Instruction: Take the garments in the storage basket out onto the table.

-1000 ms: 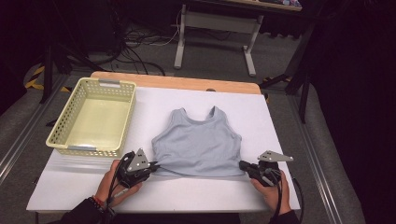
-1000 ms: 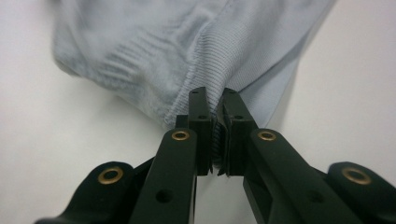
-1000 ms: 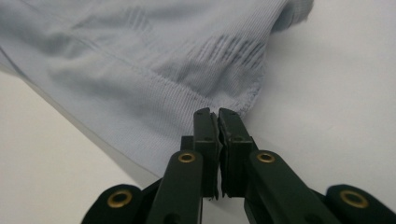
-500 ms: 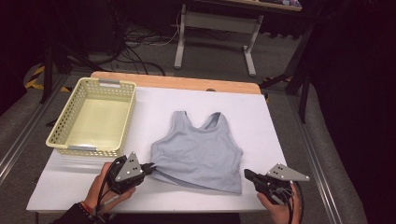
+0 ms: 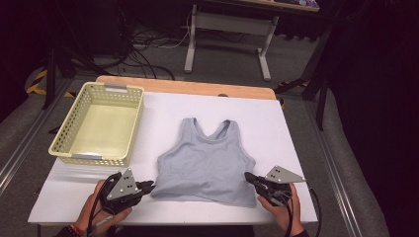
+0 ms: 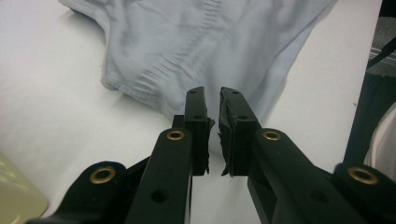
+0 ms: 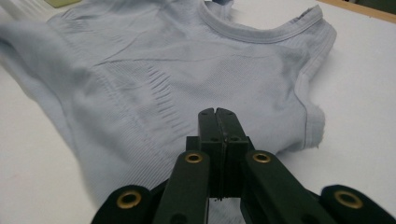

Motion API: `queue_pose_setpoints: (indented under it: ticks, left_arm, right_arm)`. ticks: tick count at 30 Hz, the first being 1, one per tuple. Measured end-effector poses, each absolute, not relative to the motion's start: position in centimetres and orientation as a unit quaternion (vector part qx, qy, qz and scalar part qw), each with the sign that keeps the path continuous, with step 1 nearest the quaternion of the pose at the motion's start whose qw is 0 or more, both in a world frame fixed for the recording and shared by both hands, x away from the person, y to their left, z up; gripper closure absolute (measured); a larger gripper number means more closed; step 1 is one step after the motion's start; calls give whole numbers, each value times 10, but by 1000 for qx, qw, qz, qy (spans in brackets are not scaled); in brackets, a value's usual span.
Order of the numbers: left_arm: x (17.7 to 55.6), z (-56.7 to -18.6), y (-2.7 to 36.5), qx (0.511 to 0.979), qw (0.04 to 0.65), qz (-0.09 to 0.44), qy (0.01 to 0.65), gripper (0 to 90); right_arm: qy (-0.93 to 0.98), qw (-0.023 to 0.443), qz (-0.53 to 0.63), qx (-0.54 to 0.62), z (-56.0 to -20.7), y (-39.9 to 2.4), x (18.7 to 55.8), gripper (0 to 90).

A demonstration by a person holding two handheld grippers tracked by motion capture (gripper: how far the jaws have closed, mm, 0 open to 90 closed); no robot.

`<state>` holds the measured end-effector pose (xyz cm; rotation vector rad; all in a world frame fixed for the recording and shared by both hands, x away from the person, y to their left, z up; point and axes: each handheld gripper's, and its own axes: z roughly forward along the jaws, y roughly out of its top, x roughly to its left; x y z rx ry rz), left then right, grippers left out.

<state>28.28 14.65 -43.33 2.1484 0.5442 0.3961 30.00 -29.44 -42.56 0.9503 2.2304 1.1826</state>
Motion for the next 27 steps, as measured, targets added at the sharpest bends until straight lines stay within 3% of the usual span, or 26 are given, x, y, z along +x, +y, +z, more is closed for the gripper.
queue_pose_setpoints:
  ticks: [4, 11, 16, 18, 22, 27]
  left_arm:
    - [281, -431, 148, 863, 421, 170, 220, 802]
    - [291, -430, 136, 867, 419, 170, 208, 853]
    - [311, -430, 110, 876, 410, 168, 189, 870]
    - [324, -426, 95, 877, 404, 175, 190, 870]
    - [348, -427, 73, 882, 391, 190, 180, 874]
    - [373, -442, 62, 897, 351, 191, 189, 878]
  right_arm:
    - [810, 231, 424, 332, -424, -289, 307, 900]
    - [821, 230, 416, 316, -427, -276, 333, 900]
    - [824, 233, 406, 319, -429, -268, 353, 896]
    - [823, 263, 388, 321, -421, -267, 363, 883]
    - [808, 255, 422, 321, -401, -270, 382, 890]
    - [815, 252, 410, 322, -404, -264, 420, 892]
